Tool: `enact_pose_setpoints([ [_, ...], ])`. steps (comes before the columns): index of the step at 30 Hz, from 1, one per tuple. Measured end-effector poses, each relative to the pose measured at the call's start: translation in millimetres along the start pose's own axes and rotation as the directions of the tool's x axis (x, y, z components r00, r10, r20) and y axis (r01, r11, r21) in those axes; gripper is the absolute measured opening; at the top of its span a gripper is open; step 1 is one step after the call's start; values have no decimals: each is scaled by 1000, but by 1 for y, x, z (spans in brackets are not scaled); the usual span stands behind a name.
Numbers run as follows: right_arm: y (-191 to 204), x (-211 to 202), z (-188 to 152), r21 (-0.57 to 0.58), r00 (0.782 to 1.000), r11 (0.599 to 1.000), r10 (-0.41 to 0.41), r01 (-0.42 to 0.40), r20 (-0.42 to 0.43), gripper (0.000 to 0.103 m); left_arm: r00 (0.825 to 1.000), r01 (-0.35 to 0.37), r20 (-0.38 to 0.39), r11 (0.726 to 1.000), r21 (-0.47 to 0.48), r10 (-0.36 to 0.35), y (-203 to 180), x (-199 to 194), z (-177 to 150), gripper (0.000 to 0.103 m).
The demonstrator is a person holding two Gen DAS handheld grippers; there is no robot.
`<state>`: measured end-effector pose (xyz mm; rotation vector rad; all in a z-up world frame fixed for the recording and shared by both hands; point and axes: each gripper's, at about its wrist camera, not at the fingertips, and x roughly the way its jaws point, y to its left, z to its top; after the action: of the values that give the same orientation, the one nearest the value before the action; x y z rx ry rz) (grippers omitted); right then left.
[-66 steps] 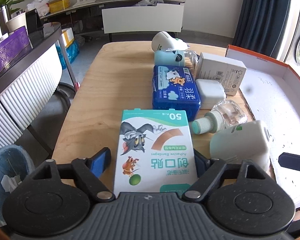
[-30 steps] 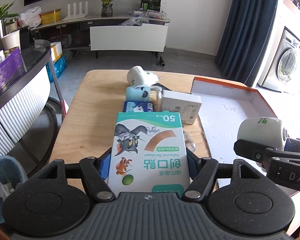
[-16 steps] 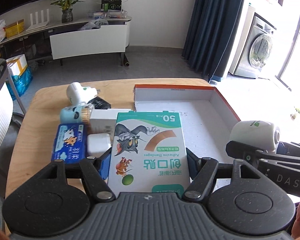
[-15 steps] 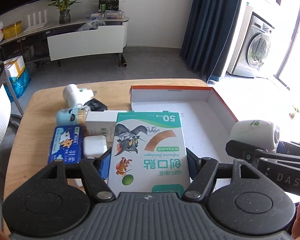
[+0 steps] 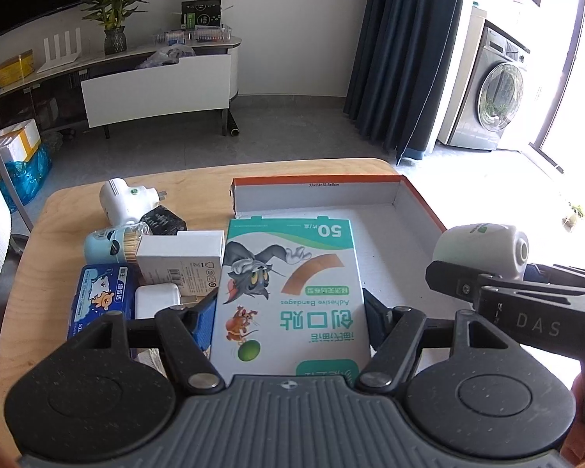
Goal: Organize rigid objects
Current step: 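Carry bandage box into tray with left tool while right tool drops plug device there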
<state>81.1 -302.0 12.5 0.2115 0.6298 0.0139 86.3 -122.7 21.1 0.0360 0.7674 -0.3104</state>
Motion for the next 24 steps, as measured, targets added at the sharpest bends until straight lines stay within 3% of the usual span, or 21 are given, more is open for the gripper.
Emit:
enact_pose_setpoints([
  [24,-7,42,10,-14,998,1000,-22,21,-54,72,999,9,-35,1000,-2,-9,-3,25,9,71],
])
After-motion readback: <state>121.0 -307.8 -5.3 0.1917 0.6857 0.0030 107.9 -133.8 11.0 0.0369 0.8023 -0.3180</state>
